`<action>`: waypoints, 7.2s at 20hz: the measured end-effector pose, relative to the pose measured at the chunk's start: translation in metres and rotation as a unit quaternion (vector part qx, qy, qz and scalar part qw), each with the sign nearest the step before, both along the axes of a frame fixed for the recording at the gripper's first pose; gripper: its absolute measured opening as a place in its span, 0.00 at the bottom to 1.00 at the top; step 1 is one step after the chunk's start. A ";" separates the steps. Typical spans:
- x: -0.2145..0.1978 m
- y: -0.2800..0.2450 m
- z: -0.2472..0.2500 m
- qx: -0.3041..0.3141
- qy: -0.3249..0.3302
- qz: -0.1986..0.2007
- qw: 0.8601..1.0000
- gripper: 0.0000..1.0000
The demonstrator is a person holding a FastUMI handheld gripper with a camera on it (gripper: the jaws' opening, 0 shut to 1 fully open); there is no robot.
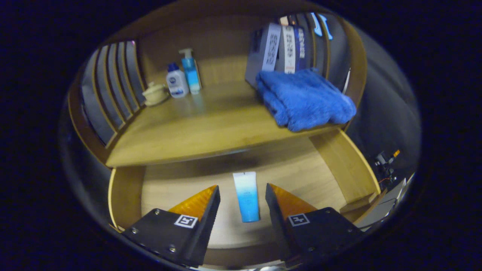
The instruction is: Pull open the drawer, take out the items inside it, and place them on the countertop above the cabinet.
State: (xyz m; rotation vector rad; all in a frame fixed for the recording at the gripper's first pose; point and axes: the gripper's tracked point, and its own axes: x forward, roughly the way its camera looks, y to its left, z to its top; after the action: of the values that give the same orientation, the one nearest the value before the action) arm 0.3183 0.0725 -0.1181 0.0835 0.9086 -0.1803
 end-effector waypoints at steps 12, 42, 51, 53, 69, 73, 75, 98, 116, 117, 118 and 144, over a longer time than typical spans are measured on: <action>-0.014 -0.004 -0.083 0.011 0.167 -0.001 0.986 0.73; -0.006 0.017 0.084 -0.071 0.008 0.013 0.997 0.33; 0.073 0.024 0.061 -0.037 -0.016 0.050 0.998 0.33; 0.087 0.027 0.058 -0.027 -0.032 0.058 0.997 0.33; 0.135 0.050 0.054 0.001 -0.099 0.108 0.989 0.77; 0.109 0.056 0.075 -0.010 -0.126 0.118 0.985 0.84; 0.089 0.057 0.092 -0.010 -0.152 0.109 0.982 0.84; -0.144 0.040 0.045 0.034 -0.248 0.048 0.967 0.86; -0.123 0.033 0.028 0.068 -0.267 0.076 0.958 0.88; -0.116 0.034 0.029 0.067 -0.268 0.076 0.958 0.88; -0.106 0.035 0.032 0.066 -0.272 0.075 0.957 0.88; 0.012 0.049 0.005 0.020 -0.218 0.092 0.971 0.88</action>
State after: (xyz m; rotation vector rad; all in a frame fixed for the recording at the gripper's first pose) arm 0.3302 0.1211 -0.1126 0.0717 0.4776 0.0315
